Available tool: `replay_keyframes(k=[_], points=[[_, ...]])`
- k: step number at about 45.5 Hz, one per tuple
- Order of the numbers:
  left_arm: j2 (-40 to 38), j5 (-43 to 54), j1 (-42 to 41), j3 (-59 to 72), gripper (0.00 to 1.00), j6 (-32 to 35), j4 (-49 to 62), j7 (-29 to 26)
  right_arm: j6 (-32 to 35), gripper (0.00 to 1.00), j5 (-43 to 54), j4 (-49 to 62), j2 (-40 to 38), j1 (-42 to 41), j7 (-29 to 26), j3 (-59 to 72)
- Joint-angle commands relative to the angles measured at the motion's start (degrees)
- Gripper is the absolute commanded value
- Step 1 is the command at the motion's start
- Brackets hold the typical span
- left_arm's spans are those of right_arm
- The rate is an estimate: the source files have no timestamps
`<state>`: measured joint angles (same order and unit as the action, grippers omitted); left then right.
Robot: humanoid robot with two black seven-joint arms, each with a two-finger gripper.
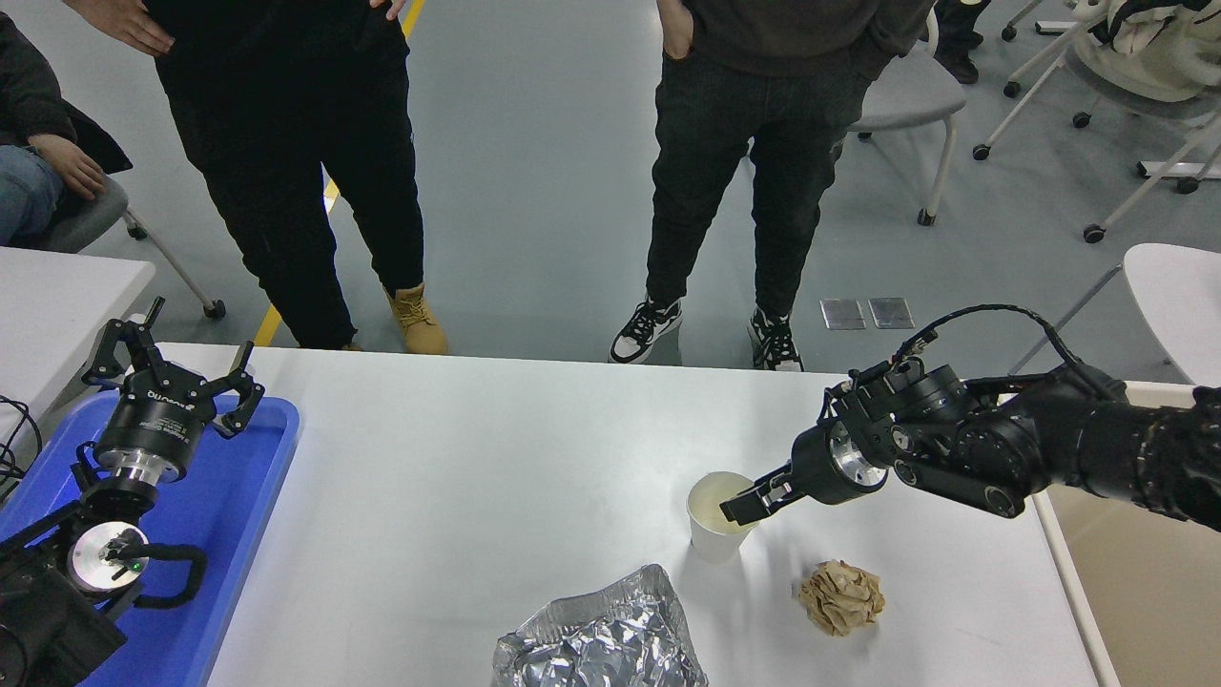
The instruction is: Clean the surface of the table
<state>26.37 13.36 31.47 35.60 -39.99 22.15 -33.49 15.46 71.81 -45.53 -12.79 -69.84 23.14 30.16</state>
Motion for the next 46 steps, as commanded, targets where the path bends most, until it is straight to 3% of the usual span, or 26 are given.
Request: replay_keyframes(k=[1,32,46], points=[[0.0,0.0,0.0,0.0,1.0,0.0,0.0,0.0,0.01,0.0,0.18,0.18,0.14,0.05,0.16,0.69],[0.0,0.0,0.0,0.0,1.0,0.0,0.0,0.0,0.01,0.0,-0.35,0.18,-0.21,-1.27,3.05,-0.36],[0.0,0.0,0.0,0.0,1.0,0.0,0.0,0.0,0.89,0.0,-1.49,-2.02,-5.83,-3.81,5.34,-8.27]])
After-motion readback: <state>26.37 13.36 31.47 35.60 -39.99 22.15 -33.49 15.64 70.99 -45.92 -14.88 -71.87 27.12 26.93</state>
